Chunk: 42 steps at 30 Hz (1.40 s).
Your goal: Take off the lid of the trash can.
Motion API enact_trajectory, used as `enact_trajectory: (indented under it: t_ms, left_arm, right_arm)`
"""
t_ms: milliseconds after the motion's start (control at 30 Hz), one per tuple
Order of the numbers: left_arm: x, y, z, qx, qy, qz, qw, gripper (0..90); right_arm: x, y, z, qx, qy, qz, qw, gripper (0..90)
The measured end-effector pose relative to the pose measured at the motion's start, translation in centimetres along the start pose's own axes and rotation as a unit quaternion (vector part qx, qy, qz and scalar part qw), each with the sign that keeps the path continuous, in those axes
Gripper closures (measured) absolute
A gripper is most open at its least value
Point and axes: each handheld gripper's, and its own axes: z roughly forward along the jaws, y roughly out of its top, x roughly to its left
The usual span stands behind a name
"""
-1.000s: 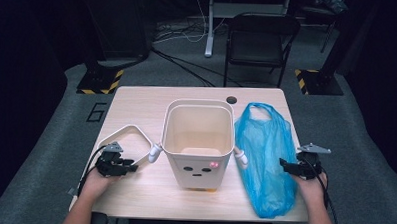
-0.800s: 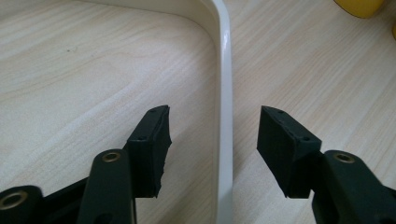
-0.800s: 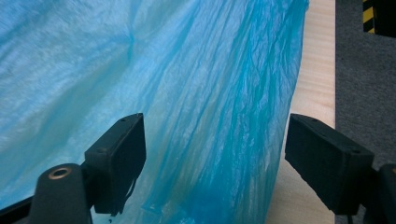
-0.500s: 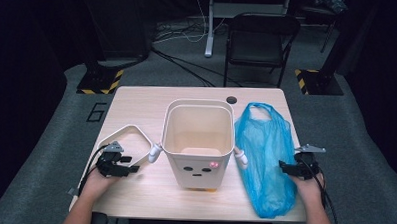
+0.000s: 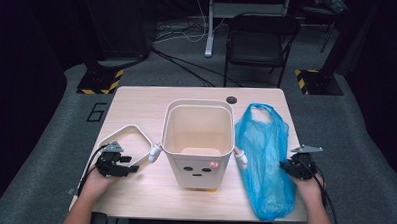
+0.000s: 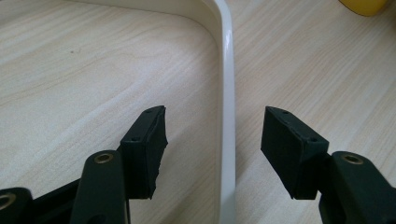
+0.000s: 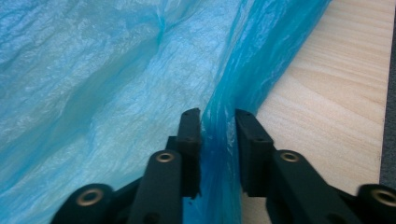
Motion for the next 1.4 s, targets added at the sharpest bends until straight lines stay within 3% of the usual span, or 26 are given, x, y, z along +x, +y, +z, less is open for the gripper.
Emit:
enact_trajectory:
  t_ms: [167,367,500,567,733,933,1167,1267,1400]
  left_arm:
    - [0.0,0.0,0.1,0.002,0.0,0.002,1.0,40.0]
    - [0.0,0.0,0.1,0.003,0.0,0.002,1.0,40.0]
    - [0.0,0.0,0.1,0.005,0.0,0.002,1.0,40.0]
    - [0.0,0.0,0.1,0.005,0.0,0.0,1.0,40.1]
    - [0.0,0.0,0.1,0.005,-0.001,0.001,1.0,40.1]
    - [0.0,0.0,0.2,0.007,-0.001,-0.001,1.0,40.2]
    - [0.1,0.0,0.0,-0.002,0.004,-0.008,1.0,40.1]
    - [0.1,0.0,0.0,-0.003,0.006,-0.008,1.0,40.0]
    - [0.1,0.0,-0.1,-0.005,0.007,-0.006,0.9999,39.9]
  right_arm:
    - [0.2,0.2,0.0,-0.012,-0.008,0.015,0.9998,36.4]
    - [0.4,1.0,0.1,-0.037,-0.042,0.019,0.9983,14.1]
    - [0.2,1.9,0.1,-0.062,-0.033,0.063,0.9956,5.5]
    - [0.3,2.2,0.5,-0.059,-0.043,0.06,0.9955,4.1]
    - [0.4,2.0,2.0,-0.021,-0.06,0.051,0.9966,1.7]
    - [0.4,1.8,2.1,-0.023,-0.057,0.053,0.9967,2.1]
    - [1.1,1.7,2.9,-0.003,-0.065,0.026,0.9976,2.5]
    - [1.1,1.7,2.9,-0.003,-0.062,0.029,0.9976,2.8]
    - [0.9,1.4,2.8,-0.011,-0.045,0.031,0.9984,9.7]
